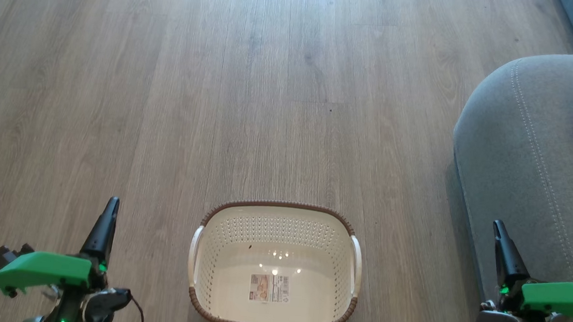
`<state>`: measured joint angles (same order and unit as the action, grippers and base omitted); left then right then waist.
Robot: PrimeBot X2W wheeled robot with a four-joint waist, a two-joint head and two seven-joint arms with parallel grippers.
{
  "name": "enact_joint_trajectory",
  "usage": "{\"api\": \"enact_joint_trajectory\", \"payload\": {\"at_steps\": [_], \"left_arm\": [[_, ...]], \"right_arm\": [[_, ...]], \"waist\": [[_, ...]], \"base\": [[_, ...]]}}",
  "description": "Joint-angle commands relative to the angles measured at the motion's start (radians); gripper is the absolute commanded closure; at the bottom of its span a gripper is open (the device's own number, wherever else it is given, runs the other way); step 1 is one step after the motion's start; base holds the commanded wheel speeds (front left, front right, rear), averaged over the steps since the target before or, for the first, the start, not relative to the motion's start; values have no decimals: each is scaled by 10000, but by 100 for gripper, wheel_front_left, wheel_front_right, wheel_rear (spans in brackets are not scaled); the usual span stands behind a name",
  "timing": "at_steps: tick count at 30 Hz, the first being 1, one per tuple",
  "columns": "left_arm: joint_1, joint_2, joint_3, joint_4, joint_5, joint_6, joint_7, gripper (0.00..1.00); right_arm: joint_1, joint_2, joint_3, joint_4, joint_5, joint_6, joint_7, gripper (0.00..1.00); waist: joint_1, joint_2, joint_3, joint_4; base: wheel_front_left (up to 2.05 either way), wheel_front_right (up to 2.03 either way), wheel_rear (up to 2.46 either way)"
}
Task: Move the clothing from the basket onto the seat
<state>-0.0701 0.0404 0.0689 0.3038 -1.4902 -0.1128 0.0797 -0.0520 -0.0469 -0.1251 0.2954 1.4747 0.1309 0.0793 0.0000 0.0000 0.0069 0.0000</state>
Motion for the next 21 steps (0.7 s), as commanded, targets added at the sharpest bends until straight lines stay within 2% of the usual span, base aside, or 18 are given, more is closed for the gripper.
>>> {"api": "enact_joint_trajectory", "payload": {"at_steps": [1, 9, 21], "left_arm": [[-382, 95, 370, -424, -300, -121, 109, 100], [-381, 99, 452, -583, -1182, -178, 338, 100], [-380, 99, 451, -583, -1182, -178, 338, 100]], "right_arm": [[-545, -35, 150, -415, 340, -1, 107, 100], [-559, -33, 112, -506, 1338, -2, 340, 100], [-559, -33, 112, -506, 1339, -2, 340, 100]], "waist": [[0, 0, -5, 1], [0, 0, -38, 0], [0, 0, -38, 0]], "base": [[0, 0, 0], [0, 0, 0], [0, 0, 0]]}}
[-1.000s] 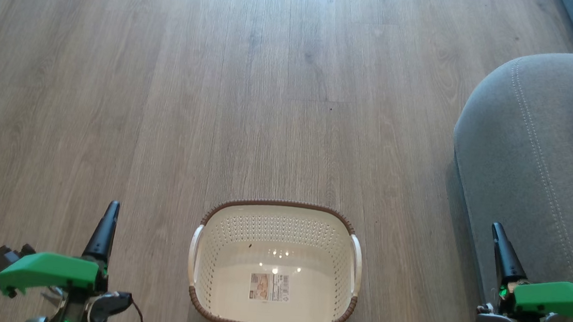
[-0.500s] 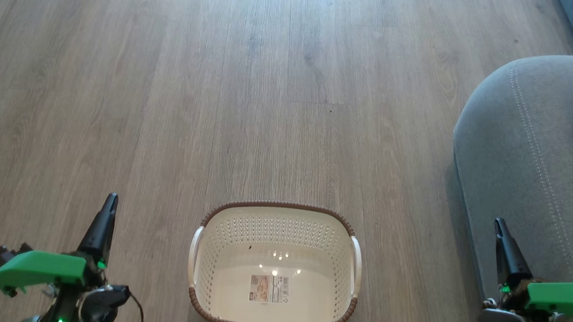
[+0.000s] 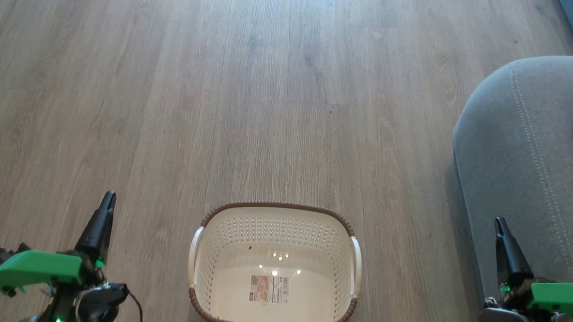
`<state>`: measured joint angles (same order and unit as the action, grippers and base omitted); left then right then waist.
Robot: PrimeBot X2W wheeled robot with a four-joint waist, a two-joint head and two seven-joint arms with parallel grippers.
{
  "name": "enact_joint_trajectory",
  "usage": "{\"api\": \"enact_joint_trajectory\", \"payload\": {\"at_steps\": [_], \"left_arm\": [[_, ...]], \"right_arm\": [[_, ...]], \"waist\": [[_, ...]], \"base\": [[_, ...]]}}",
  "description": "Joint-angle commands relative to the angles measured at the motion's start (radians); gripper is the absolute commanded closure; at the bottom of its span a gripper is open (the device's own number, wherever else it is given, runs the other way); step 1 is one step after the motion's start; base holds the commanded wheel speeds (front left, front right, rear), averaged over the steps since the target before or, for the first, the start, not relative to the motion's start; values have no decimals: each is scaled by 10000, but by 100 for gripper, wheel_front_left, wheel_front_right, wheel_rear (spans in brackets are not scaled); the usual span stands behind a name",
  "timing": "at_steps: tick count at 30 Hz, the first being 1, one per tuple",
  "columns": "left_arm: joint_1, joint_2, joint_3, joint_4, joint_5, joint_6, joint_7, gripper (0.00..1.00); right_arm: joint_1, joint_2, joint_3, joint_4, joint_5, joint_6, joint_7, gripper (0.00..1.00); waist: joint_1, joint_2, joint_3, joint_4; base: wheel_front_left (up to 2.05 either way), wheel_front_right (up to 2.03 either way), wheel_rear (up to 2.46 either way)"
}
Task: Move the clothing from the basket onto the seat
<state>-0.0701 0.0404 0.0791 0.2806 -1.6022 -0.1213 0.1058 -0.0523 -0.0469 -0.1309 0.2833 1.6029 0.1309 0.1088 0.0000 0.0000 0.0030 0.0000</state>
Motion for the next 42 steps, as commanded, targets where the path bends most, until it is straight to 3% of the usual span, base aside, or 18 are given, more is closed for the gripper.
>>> {"api": "enact_joint_trajectory", "payload": {"at_steps": [1, 42], "left_arm": [[-380, 99, 349, -352, -62, -94, 77, 100], [-380, 99, 348, -353, -64, -94, 75, 100]], "right_arm": [[-557, -33, 170, -385, 56, -2, 45, 100], [-556, -33, 171, -385, 57, -2, 44, 100]], "waist": [[0, 0, 1, 0], [0, 0, 1, 0]], "base": [[0, 0, 0], [0, 0, 0]]}}
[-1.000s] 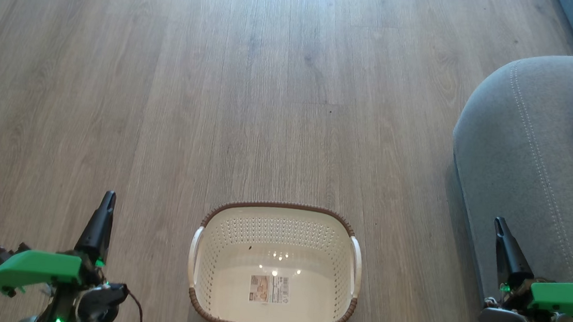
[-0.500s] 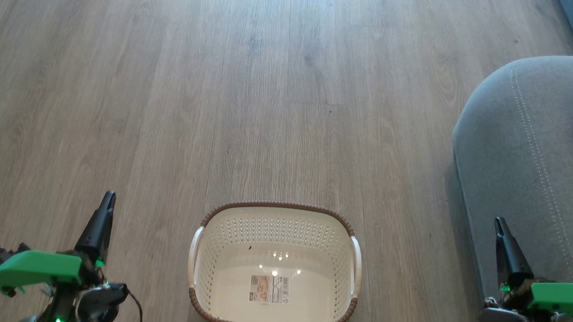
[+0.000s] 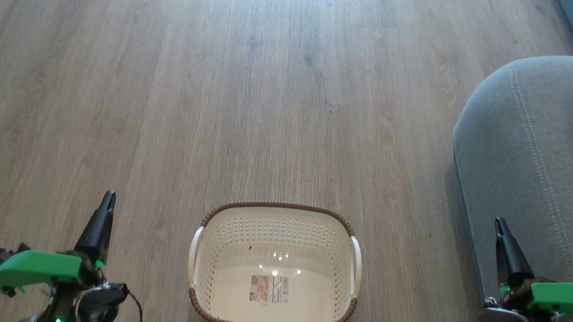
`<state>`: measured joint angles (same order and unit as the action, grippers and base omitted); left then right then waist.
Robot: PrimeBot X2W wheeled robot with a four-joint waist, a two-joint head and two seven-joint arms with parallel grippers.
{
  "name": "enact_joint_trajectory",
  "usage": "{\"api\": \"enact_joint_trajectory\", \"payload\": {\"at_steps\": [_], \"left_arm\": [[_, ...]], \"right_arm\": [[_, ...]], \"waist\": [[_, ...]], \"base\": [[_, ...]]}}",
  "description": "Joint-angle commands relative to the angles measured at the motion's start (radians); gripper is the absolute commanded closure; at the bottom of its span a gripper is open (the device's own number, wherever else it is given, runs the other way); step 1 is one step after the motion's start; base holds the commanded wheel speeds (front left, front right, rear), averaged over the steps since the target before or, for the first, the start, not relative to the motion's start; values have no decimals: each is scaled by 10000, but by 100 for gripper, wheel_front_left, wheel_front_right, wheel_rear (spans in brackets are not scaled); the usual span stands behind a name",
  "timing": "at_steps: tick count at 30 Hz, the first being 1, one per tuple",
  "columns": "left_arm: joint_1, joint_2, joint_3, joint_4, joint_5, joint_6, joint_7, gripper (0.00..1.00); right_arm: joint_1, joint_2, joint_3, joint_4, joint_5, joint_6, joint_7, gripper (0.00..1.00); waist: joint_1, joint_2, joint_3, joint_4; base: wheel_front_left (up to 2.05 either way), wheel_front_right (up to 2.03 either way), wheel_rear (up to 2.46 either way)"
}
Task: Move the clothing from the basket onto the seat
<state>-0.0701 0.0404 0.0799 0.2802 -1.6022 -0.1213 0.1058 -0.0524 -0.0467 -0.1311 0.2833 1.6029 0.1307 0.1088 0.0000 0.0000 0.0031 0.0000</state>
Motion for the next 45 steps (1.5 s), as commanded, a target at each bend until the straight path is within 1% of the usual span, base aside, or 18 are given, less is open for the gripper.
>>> {"api": "enact_joint_trajectory", "payload": {"at_steps": [1, 45], "left_arm": [[-380, 99, 340, -349, -64, -94, 75, 100], [-379, 99, 339, -351, -65, -94, 74, 100]], "right_arm": [[-555, -35, 173, -385, 57, 0, 44, 100], [-555, -35, 174, -385, 58, 0, 43, 100]], "waist": [[0, 0, 0, 0], [0, 0, 0, 0]], "base": [[0, 0, 0], [0, 0, 0]]}}
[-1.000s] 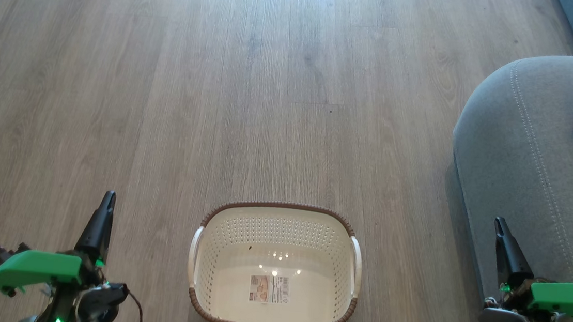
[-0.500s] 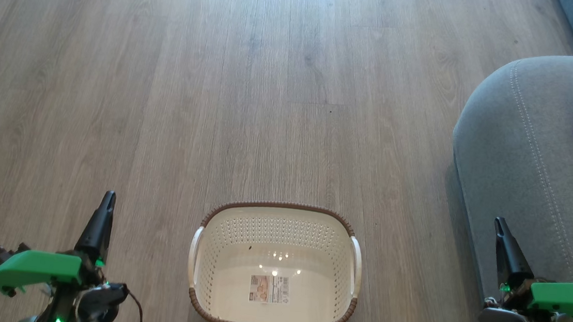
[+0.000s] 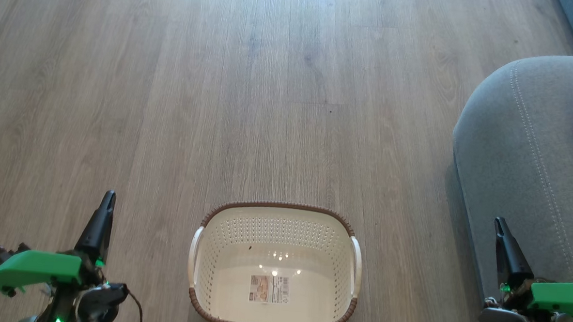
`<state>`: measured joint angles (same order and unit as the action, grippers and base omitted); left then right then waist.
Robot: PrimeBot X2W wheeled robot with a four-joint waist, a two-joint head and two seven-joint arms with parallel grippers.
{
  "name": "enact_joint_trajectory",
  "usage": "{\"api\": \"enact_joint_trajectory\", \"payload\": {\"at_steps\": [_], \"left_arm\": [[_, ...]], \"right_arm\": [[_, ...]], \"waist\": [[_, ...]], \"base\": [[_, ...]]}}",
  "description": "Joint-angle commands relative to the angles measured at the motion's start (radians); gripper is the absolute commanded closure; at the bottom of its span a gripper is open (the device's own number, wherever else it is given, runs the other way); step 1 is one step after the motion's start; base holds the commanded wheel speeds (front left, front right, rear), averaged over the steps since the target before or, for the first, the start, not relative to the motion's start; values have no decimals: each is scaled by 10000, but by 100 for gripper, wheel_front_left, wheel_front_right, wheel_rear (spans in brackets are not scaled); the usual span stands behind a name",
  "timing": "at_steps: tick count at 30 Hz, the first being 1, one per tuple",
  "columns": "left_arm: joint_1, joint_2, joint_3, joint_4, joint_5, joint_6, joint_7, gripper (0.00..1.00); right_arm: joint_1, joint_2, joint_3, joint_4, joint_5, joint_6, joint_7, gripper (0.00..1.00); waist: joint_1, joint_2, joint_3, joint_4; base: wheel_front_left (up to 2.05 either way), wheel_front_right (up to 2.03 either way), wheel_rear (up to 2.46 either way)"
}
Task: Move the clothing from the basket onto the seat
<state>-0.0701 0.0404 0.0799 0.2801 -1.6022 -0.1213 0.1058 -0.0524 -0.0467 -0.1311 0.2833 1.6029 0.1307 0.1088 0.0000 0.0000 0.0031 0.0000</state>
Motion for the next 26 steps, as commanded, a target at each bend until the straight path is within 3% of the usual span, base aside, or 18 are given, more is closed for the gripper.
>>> {"api": "enact_joint_trajectory", "payload": {"at_steps": [1, 26], "left_arm": [[-379, 99, 339, -349, -65, -94, 74, 100], [-379, 98, 338, -349, -65, -94, 74, 100]], "right_arm": [[-555, -35, 174, -385, 58, 0, 43, 100], [-555, -35, 174, -385, 58, 0, 43, 100]], "waist": [[0, 0, 0, 0], [0, 0, 0, 0]], "base": [[0, 0, 0], [0, 0, 0]]}}
